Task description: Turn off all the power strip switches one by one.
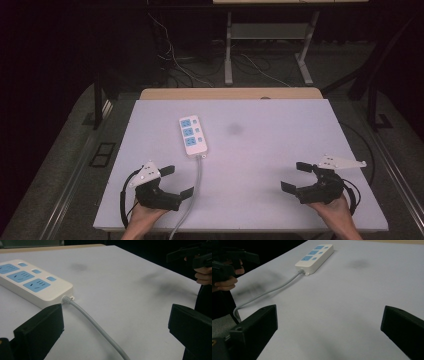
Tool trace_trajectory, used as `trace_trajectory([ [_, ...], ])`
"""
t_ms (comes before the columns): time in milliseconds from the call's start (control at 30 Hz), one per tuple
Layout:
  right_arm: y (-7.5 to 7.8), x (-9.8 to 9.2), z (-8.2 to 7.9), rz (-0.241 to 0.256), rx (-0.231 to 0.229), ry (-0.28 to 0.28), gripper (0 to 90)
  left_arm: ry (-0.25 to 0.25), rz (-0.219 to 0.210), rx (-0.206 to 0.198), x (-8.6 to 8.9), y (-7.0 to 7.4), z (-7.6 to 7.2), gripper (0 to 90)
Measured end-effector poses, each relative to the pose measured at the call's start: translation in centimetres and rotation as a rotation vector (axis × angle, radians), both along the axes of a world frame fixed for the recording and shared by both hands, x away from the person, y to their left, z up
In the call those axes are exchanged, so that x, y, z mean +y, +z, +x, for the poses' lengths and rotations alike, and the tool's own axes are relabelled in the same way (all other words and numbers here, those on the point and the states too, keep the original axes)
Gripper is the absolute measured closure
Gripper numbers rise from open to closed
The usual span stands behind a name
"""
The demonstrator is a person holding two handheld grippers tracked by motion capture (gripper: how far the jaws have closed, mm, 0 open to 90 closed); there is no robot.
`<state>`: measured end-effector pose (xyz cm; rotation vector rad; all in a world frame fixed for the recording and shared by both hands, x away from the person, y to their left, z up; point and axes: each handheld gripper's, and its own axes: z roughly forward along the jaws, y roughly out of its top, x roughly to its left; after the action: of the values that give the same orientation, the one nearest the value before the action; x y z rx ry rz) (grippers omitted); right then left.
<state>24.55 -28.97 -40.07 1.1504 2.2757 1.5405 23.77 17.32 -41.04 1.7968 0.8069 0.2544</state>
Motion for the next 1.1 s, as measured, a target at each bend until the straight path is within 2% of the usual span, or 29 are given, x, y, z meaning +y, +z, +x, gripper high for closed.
trace_trajectory([
  [667,-0.39,0.27,0.17,-0.03,0.019,0.025,0.7,-0.013,0.008,0.005,-0.01,0.18,0.04,0.0],
  [1100,-0.58,0.18,0.32,-0.032,0.029,0.03,0.7,-0.024,0.047,0.036,-0.33,0.5,0.49,0.0],
])
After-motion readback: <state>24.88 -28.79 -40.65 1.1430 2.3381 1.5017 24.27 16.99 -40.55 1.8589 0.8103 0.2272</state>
